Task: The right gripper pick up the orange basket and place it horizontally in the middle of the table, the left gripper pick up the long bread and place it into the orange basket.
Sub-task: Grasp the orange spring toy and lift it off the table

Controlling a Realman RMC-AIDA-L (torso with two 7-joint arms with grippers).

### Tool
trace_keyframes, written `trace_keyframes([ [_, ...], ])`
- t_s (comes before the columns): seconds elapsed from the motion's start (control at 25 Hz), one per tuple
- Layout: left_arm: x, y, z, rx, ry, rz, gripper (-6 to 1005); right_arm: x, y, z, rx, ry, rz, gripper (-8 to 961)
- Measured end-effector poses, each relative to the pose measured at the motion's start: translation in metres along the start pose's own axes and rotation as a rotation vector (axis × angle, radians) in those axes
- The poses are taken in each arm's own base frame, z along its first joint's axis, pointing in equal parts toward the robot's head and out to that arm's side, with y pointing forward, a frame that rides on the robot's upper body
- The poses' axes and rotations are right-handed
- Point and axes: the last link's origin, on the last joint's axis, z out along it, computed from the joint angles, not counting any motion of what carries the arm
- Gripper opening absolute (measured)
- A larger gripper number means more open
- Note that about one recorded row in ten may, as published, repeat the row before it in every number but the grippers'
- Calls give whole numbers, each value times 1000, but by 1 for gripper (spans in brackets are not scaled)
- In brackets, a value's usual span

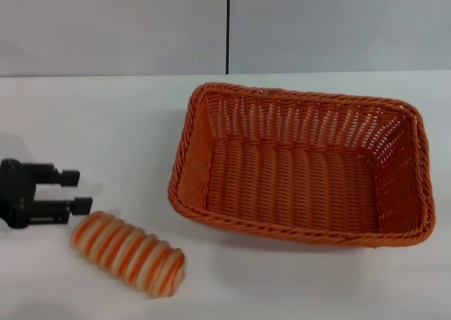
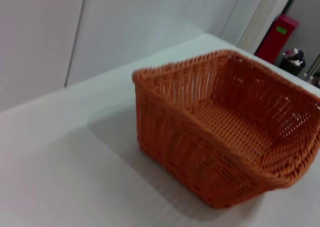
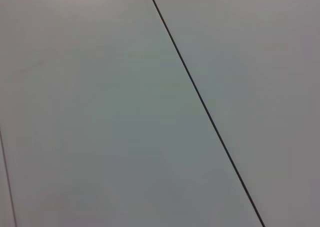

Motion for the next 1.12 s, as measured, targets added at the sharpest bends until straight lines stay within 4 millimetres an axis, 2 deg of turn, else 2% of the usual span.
trace_keyframes([
  [0.44,-18,1,2,48,35,-13,644,2,-1,13,-22,-3,2,695],
  [0.76,-34,1,13,49,-30,-55,641,5,-5,15,4,17,0,695],
  [1.12,-38,2,18,59,-36,-60,637,8,-7,17,18,22,2,695],
])
